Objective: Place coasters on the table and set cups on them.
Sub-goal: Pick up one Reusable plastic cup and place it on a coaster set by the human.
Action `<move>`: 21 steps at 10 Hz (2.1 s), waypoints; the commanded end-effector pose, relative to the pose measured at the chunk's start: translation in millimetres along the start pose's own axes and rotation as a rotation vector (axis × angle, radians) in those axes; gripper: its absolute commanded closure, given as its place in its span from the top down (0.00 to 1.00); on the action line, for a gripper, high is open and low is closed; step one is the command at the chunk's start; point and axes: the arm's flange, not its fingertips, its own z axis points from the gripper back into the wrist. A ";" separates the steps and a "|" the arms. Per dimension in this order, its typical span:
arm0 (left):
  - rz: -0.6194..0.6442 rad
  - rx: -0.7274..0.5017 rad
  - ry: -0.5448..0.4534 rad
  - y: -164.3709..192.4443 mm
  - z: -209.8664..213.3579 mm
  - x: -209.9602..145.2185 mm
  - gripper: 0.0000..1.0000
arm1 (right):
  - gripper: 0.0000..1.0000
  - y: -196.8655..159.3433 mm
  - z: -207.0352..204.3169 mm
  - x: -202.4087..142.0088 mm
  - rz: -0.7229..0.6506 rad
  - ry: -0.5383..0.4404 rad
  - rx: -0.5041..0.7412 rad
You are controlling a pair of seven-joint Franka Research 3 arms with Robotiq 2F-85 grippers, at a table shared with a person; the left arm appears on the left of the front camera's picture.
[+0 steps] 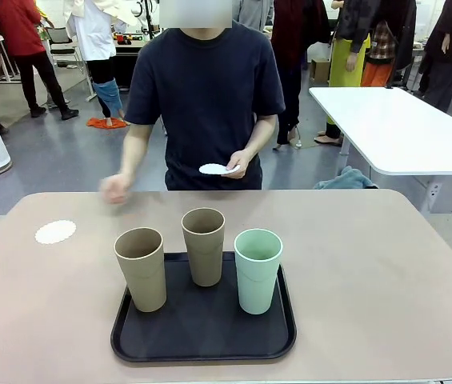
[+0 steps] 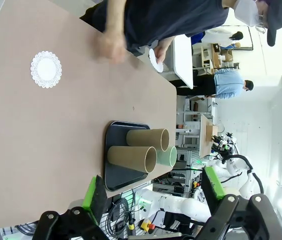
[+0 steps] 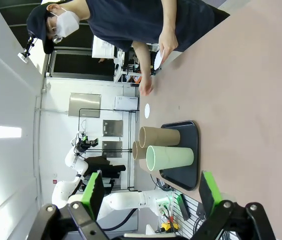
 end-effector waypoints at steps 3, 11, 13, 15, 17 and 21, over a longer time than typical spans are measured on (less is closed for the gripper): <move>0.001 -0.009 -0.014 -1.1 0.2 1.9 1.00 | 1.00 -1.1 0.2 0.2 0.000 0.001 0.009; -0.934 0.459 0.361 -93.3 -57.3 -29.0 1.00 | 1.00 -1.1 0.2 0.2 0.000 0.001 0.009; -1.160 0.729 0.411 -114.2 -124.3 -50.0 1.00 | 1.00 -1.1 0.2 0.2 0.000 0.001 0.009; -1.351 0.871 0.537 -95.4 -181.7 -67.1 1.00 | 1.00 -1.1 0.2 0.2 0.000 0.001 0.009; -1.408 0.977 0.659 -64.7 -223.7 -76.7 1.00 | 1.00 -1.1 0.2 0.2 0.000 0.001 0.009; -1.335 0.915 0.726 -72.8 -240.8 -80.0 1.00 | 1.00 -1.1 0.2 0.2 0.000 0.001 0.009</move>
